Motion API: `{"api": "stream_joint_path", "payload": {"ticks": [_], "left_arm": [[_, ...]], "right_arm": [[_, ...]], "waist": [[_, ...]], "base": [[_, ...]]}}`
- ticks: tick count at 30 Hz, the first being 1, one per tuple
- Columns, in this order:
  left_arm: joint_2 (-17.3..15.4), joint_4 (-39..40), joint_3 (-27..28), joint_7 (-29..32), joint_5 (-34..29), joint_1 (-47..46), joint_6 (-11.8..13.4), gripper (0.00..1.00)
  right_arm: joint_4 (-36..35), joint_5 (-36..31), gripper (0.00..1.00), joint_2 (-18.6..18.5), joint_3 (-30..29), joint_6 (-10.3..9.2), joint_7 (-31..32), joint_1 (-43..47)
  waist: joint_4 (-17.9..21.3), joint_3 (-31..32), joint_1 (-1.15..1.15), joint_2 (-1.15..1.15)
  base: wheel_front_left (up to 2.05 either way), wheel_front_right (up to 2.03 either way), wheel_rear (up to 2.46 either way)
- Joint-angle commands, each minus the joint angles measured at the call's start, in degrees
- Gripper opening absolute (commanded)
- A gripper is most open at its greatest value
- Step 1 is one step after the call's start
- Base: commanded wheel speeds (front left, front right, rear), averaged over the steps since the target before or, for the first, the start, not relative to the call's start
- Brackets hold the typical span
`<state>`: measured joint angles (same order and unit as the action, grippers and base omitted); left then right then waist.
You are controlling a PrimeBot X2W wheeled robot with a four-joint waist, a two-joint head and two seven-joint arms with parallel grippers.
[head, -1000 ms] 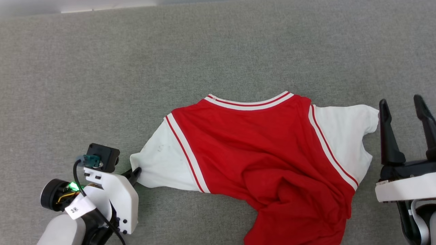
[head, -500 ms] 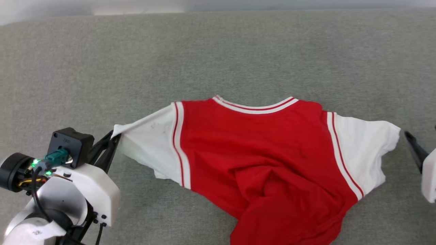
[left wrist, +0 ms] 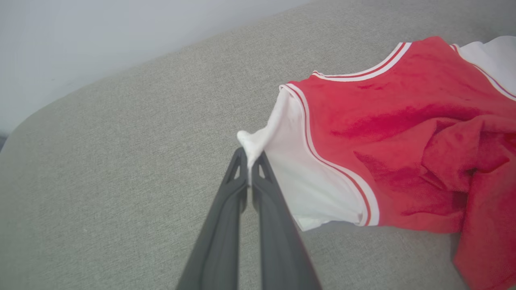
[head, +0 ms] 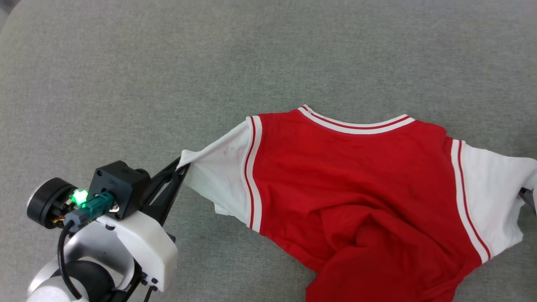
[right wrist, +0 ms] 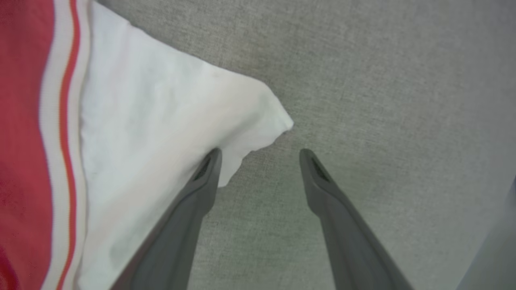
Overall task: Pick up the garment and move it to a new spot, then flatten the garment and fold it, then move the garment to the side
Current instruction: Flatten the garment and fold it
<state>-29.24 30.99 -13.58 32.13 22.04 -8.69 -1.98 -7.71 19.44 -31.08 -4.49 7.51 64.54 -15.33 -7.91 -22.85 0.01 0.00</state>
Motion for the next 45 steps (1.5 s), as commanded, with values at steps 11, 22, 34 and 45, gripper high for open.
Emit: {"api": "stream_joint_path", "payload": {"ticks": [11, 22, 34, 45], "left_arm": [[1.93, -0.41, -2.00, -1.65, 2.16, -0.73, -0.79, 0.00], [1.64, -2.27, -0.90, -3.09, 2.74, -0.41, -0.21, 0.00], [0.36, -2.48, 4.28, -5.70, 4.59, 2.85, 1.66, 0.00], [-3.07, 2.06, 12.27, -7.45, 5.24, 2.25, 3.42, 0.00]], "right_arm": [[6.75, -0.34, 1.00, 0.28, 3.47, -0.02, -1.63, 3.21], [8.79, 0.55, 0.00, -1.31, 3.18, -0.07, -7.65, -0.15], [3.53, 1.93, 0.00, -1.49, 1.27, -0.05, -13.71, -4.19], [-5.21, 5.41, 0.00, 0.16, -2.32, -0.05, -15.32, -8.11]], "waist": [[-3.53, -3.62, -0.01, 0.00], [-2.22, -1.45, -0.01, 0.00], [2.20, 8.56, -0.01, 0.00], [4.90, 14.17, -0.01, 0.00]], "base": [[0.00, 0.00, 0.00], [0.00, 0.00, 0.00], [0.00, 0.00, 0.00], [0.00, 0.00, 0.00]]}}
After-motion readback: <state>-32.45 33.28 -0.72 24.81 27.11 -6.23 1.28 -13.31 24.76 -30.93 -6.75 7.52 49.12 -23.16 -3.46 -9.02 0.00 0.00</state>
